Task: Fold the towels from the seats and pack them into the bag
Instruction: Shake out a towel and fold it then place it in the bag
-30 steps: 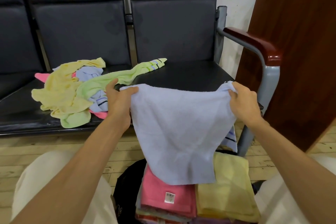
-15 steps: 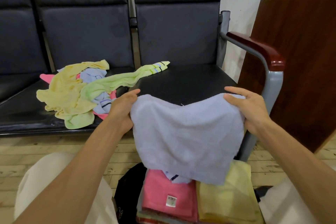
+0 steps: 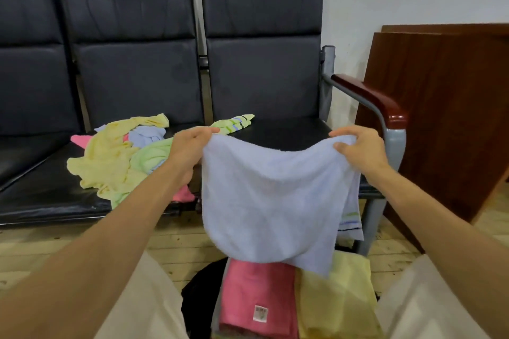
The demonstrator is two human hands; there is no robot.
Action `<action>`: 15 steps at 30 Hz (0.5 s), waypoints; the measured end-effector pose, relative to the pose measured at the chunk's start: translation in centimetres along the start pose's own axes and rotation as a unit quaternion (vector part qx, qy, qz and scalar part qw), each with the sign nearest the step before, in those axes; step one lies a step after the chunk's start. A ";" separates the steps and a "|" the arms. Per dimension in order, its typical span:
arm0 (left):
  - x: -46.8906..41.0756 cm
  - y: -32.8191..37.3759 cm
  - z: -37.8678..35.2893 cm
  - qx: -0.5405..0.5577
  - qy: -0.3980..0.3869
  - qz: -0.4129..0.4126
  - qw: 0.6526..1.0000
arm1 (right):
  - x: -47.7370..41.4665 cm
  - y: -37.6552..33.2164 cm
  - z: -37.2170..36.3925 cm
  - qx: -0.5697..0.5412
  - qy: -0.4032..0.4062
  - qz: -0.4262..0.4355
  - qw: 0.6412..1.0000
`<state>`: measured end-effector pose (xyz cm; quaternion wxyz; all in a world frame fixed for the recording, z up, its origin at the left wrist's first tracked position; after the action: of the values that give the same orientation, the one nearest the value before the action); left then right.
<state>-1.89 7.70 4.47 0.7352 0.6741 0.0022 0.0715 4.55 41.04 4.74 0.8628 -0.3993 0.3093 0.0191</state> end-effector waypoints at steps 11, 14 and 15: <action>0.3 9.9 2.2 -0.024 0.041 -0.076 0.996 | -6.5 -5.3 6.5 -0.111 0.127 -0.048 0.984; 1.0 10.4 2.5 -0.013 0.044 -0.060 0.997 | -6.8 -5.6 6.6 -0.193 0.128 -0.099 0.968; 1.0 10.4 2.7 -0.006 0.048 -0.053 0.997 | -6.8 -5.7 6.6 -0.193 0.124 -0.105 0.968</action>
<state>-1.65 5.94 15.17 0.7410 0.6644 0.0731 0.0647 4.06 43.27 15.60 0.7219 -0.5875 0.3604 -0.0619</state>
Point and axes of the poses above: each hand's wrist, its own x-axis away from the middle knuckle, its own z-axis out of the back of the hand, y = z × x, the point moved 6 cm from there along -x, towards the middle knuckle, and after that the axes turned 14 degrees about z, right-handed, at the moved point
